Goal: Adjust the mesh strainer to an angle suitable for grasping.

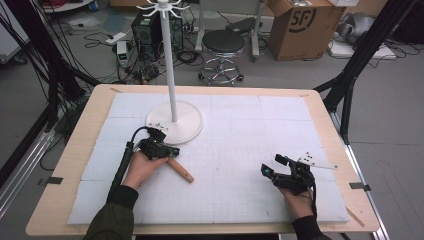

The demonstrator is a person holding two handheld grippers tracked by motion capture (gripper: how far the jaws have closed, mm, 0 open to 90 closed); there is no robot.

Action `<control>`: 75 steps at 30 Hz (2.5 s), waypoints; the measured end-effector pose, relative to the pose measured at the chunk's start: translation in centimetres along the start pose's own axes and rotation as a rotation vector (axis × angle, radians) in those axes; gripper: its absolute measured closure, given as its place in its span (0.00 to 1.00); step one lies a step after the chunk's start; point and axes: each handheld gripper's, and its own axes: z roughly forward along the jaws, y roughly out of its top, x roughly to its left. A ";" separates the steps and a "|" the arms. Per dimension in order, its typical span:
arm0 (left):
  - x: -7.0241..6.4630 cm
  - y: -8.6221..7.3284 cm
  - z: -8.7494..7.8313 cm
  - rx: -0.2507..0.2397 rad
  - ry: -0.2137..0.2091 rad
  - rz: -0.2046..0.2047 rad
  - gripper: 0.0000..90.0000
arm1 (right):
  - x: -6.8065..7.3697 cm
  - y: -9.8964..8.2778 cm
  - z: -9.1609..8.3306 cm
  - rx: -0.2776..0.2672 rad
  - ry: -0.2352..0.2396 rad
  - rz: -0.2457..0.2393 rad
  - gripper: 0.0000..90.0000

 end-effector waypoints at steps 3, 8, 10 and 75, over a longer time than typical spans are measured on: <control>0.2 -0.8 -0.9 -0.018 0.002 -0.024 1.00 | 0.0 0.0 0.0 0.000 0.002 -0.003 0.16; 1.1 -3.1 -2.7 -0.043 -0.001 -0.064 1.00 | 0.0 0.0 0.0 0.001 0.003 -0.005 0.16; 1.1 -3.7 -3.5 -0.043 0.011 -0.060 1.00 | 0.0 0.0 0.1 -0.002 0.007 -0.005 0.16; -4.9 -5.1 -0.7 -0.123 0.000 -0.168 1.00 | 0.7 0.3 1.3 0.026 0.045 -0.031 0.17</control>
